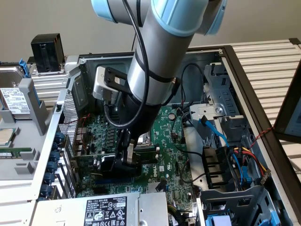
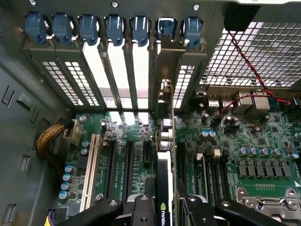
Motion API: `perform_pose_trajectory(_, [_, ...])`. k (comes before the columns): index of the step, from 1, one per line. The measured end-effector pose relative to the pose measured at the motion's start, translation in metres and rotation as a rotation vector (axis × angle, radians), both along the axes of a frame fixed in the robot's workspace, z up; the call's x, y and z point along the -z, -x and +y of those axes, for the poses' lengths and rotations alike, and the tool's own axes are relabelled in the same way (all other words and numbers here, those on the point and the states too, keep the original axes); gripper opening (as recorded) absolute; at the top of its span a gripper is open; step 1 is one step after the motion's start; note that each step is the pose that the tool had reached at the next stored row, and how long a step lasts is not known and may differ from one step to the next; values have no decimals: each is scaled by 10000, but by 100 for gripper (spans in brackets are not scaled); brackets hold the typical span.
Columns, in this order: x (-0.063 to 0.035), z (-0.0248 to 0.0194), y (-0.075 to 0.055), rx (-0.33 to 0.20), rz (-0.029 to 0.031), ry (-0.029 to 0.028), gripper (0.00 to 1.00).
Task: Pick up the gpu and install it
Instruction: 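Insert the gpu into the slot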
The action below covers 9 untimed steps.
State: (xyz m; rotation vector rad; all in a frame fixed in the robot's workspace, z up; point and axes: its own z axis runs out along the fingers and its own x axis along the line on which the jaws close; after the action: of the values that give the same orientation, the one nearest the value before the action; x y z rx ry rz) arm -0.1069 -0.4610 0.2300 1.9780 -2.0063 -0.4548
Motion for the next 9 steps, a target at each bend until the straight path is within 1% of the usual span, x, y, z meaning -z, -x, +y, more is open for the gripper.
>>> perform_pose_trajectory(3, [4, 0, 9, -5, -91, -8, 27])
perform_pose_trajectory(7, [0, 0, 34, -2, -199, -1, 27])
perform_pose_trajectory(9, [0, 0, 51, -2, -266, -1, 27])
